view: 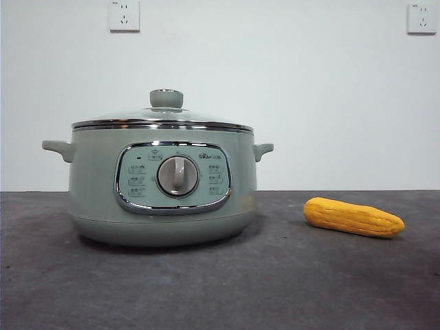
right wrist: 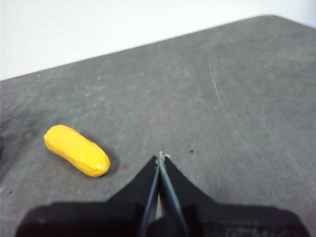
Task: Pick up the corn,open the lid,put the corn in the pot,close the lid
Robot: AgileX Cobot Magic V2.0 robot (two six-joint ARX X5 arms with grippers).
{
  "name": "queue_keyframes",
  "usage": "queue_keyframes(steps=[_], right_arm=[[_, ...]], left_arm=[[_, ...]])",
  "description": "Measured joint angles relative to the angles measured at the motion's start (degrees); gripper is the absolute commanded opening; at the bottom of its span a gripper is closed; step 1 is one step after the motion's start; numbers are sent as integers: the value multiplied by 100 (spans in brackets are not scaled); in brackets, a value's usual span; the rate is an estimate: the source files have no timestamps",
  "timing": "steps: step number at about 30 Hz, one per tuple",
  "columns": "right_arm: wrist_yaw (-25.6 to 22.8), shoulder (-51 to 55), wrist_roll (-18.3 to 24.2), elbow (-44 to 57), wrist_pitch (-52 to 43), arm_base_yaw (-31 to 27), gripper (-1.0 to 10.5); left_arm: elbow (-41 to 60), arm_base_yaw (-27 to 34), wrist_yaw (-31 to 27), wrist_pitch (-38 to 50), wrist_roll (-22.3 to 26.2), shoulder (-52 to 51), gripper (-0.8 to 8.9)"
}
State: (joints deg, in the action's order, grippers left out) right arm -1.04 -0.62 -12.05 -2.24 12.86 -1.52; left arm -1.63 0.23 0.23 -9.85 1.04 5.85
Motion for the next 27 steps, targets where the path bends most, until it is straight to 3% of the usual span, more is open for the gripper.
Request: queue_keyframes(steps=[12, 27], right_arm=[[210, -942, -160, -1414, 107, 0, -11], [1491, -2964, -389, -3713, 1401, 0, -1]], left_arm=[[-1224, -2, 605, -7, -144, 890, -5], [-2830, -2, 2905, -9, -815, 2632, -4]])
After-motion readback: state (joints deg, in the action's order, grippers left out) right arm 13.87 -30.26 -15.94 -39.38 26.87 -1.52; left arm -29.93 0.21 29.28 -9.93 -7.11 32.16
